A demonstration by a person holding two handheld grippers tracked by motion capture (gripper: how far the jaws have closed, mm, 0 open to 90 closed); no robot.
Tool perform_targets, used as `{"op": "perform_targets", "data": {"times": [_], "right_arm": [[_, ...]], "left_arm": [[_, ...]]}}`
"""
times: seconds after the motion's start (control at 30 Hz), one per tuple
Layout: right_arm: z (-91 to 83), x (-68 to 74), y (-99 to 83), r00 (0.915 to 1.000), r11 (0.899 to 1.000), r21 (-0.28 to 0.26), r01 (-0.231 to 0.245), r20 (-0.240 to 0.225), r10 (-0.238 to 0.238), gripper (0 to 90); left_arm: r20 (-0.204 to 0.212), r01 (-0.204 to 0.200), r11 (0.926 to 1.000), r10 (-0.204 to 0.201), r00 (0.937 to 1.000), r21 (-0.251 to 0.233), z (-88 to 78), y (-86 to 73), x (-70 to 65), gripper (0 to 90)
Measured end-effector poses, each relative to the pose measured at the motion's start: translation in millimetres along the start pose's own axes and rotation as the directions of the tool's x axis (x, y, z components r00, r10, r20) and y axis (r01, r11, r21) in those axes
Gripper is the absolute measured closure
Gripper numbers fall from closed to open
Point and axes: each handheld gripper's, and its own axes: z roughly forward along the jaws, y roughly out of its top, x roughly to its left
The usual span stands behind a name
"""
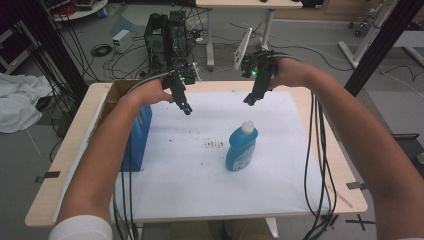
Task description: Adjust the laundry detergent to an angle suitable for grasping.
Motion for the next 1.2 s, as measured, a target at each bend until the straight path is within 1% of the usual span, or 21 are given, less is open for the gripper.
{"op": "perform_targets", "data": {"times": [0.23, 0.27, 0.37, 0.43, 0.53, 0.57, 0.6, 0.67, 0.7, 0.73, 0.77, 0.83, 0.9, 0.93, 0.97, 1.0, 1.07, 1.1, 1.13, 1.17, 1.2], "right_arm": [[-2.0, -1.4, -1.4, 1.0000, 1.000, 0.005, -0.004, -0.003, 0.004, 1.4], [-1.5, -2.2, -2.4, 1.0000, 1.000, -0.008, -0.006, -0.002, 0.006, 1.4], [-2.1, -2.2, -2.2, 1.0000, 1.000, -0.007, 0.008, 0.000, -0.008, 1.4], [-3.0, -1.5, -2.0, 1.0000, 1.000, -0.002, 0.001, 0.001, -0.001, 1.4], [-3.1, -0.2, -1.5, 1.0000, 1.000, 0.001, -0.007, 0.000, 0.007, 1.4], [-3.3, -0.1, -1.7, 1.0000, 1.000, 0.000, -0.006, 0.001, 0.006, 1.4], [-3.5, 0.0, -1.9, 1.0000, 1.000, -0.001, -0.007, 0.000, 0.007, 1.4], [-3.6, -0.6, -2.3, 1.0000, 1.000, -0.008, -0.004, 0.003, 0.004, 1.4], [-3.6, -0.6, -2.3, 1.0000, 1.000, -0.008, -0.004, 0.003, 0.004, 1.4], [-4.4, -1.7, -2.8, 1.0000, 1.000, -0.011, -0.006, 0.004, 0.006, 1.4], [-3.8, -1.9, -3.6, 0.9999, 1.000, -0.025, -0.012, 0.005, 0.012, 1.4], [-3.5, -1.9, -4.6, 0.9998, 0.999, -0.040, -0.020, 0.004, 0.020, 1.4], [-4.2, -2.2, -4.7, 0.9999, 0.999, -0.034, -0.013, 0.004, 0.013, 1.4], [-5.1, -1.8, -5.1, 0.9999, 0.999, -0.036, -0.017, 0.001, 0.017, 1.4], [-4.5, -2.0, -6.0, 0.9998, 0.999, -0.048, -0.021, 0.003, 0.021, 1.4], [-5.1, -2.3, -5.9, 0.9997, 0.999, -0.043, -0.025, 0.003, 0.025, 1.4], [-4.7, -3.0, -6.8, 0.9996, 0.998, -0.049, -0.028, 0.006, 0.028, 1.4], [-4.8, -3.2, -6.8, 0.9996, 0.999, -0.047, -0.026, 0.006, 0.026, 1.4], [-4.7, -3.3, -6.8, 0.9997, 0.998, -0.052, -0.022, 0.005, 0.023, 1.4], [-4.7, -3.3, -6.9, 0.9997, 0.998, -0.054, -0.022, 0.005, 0.022, 1.4], [-5.7, -3.2, -6.7, 0.9997, 0.999, -0.046, -0.024, 0.005, 0.025, 1.4]], "left_arm": [[-0.005, 0.001, 0.9999, -0.002, 1.0000, -0.016, -2.4, -0.7, -0.1, 4.5], [-0.004, 0.001, 0.9999, -0.001, 1.0000, -0.013, -2.5, -0.7, -0.1, 4.5], [-0.013, 0.003, 0.9998, -0.004, 0.9999, -0.022, -4.2, -1.1, -2.0, 4.5], [-0.012, -0.006, 0.9999, 0.005, 0.9999, -0.015, -5.8, -1.4, -1.0, 4.5], [-0.019, 0.015, 0.9989, -0.016, 0.9997, -0.045, -4.9, -3.0, -0.9, 4.5], [-0.022, 0.034, 0.9971, -0.036, 0.9991, -0.069, -5.2, -3.3, -1.1, 4.5], [-0.028, 0.021, 0.9978, -0.023, 0.9993, -0.063, -7.7, -3.9, 1.1, 4.5], [-0.026, 0.059, 0.9900, -0.063, 0.9977, -0.128, -8.0, -6.3, 1.4, 4.5], [-0.026, 0.059, 0.9900, -0.063, 0.9977, -0.128, -8.0, -6.3, 1.4, 4.5], [-0.019, 0.100, 0.9776, -0.105, 0.9943, -0.185, -9.5, -8.7, 1.4, 4.5], [-0.022, 0.091, 0.9771, -0.097, 0.9950, -0.192, -11.2, -10.4, 3.0, 4.5], [-0.005, 0.148, 0.9490, -0.156, 0.9878, -0.278, -9.1, -13.6, 0.4, 4.5], [-0.005, 0.148, 0.9490, -0.156, 0.9878, -0.278, -9.1, -13.6, 0.4, 4.5], [0.000, 0.160, 0.9317, -0.169, 0.9856, -0.326, -7.9, -17.2, 0.5, 4.5], [0.016, 0.190, 0.9010, -0.199, 0.9798, -0.390, -5.3, -20.1, -0.8, 4.5], [0.023, 0.202, 0.8879, -0.211, 0.9771, -0.413, -3.9, -21.5, -1.1, 4.5], [0.033, 0.233, 0.8563, -0.246, 0.9688, -0.461, 0.1, -23.8, -2.2, 4.5], [0.050, 0.254, 0.8349, -0.264, 0.9632, -0.488, 2.4, -25.0, -3.4, 4.5], [0.050, 0.264, 0.8185, -0.278, 0.9594, -0.510, 4.4, -26.4, -4.5, 4.5], [0.033, 0.239, 0.8228, -0.260, 0.9650, -0.515, 4.9, -28.6, -3.4, 4.5], [0.037, 0.242, 0.8177, -0.262, 0.9644, -0.522, 6.0, -30.0, -4.4, 4.5]]}}
